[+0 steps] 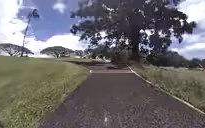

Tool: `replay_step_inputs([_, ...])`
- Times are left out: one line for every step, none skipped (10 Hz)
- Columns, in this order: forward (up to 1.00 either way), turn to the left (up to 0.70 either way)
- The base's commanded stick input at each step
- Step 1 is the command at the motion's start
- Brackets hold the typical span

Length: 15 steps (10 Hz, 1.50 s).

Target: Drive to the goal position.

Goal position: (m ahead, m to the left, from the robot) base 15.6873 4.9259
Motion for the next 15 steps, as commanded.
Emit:
replay_step_inputs([0.70,0.00])
replay_step_inputs([0.70,0.00])
replay_step_inputs([0.70,0.00])
replay_step_inputs([0.70,0.00])
replay_step_inputs([0.70,0.00])
replay_step_inputs([0.70,0.00])
replay_step_inputs([0.70,0.00])
replay_step_inputs([0.70,0.00])
replay_step_inputs([0.70,0.00])
replay_step_inputs([0.70,-0.24])
replay_step_inputs([0.70,-0.30])
replay_step_inputs([0.70,-0.35])
replay_step_inputs([0.70,-0.35])
replay_step_inputs([0.70,-0.31])
replay_step_inputs([0.70,-0.13])
